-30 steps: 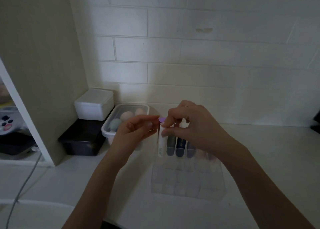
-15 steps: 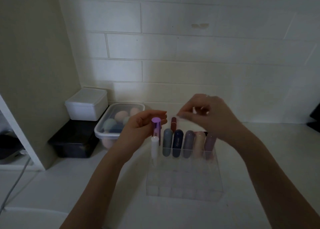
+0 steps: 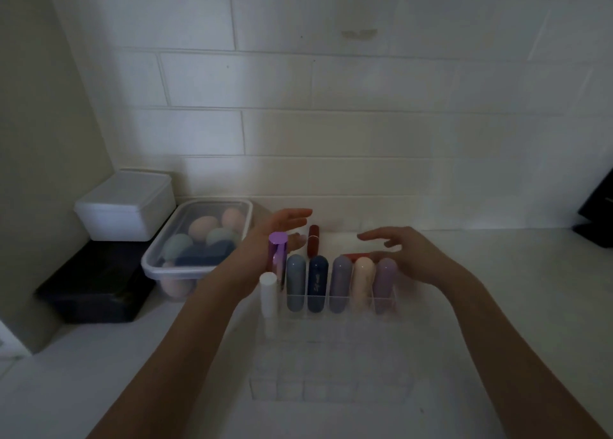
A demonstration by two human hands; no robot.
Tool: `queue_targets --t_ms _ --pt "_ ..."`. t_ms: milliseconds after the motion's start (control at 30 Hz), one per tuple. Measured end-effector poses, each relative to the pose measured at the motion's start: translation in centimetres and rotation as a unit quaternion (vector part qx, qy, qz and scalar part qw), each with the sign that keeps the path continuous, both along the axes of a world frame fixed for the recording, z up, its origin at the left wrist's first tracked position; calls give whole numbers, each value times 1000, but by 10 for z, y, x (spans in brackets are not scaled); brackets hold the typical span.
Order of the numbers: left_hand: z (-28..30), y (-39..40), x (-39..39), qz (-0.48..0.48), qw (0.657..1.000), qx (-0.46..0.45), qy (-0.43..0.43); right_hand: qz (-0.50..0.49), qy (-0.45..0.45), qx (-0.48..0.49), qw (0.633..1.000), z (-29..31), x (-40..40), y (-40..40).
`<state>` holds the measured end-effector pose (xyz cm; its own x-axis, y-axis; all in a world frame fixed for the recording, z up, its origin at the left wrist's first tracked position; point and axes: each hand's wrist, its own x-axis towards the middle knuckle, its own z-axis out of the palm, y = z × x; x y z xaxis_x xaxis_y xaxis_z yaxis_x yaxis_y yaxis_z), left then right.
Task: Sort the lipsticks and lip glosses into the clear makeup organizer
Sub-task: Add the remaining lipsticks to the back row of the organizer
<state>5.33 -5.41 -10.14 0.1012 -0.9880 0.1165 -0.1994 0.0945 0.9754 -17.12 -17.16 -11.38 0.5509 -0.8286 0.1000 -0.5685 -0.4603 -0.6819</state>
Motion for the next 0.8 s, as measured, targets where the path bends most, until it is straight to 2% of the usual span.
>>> queue_targets --t_ms 100,233,333,433,533,633,700,800 --pt "-6 -13 -1 -13 999 32 23 12 -27 23 999 -14 7 -6" --pt "-8 -30 -2 32 988 78 126 31 -7 26 999 -13 16 -5" --pt "-14 -35 -1 55 976 110 180 32 -25 -12 999 -11 23 -5" --pt "-21 -36 1 85 974 118 174 59 -58 -61 995 -7 36 -6" --pt "-27 -37 3 86 987 96 97 114 -44 -78 990 0 53 -5" --pt "-32 -41 1 76 994 76 32 125 -32 -44 991 -3 65 -10" --pt "-29 -42 -3 52 995 86 24 132 -18 -26 991 -6 67 -12" --pt "-19 -44 -6 21 989 126 74 142 -8 -5 990 -7 65 -11"
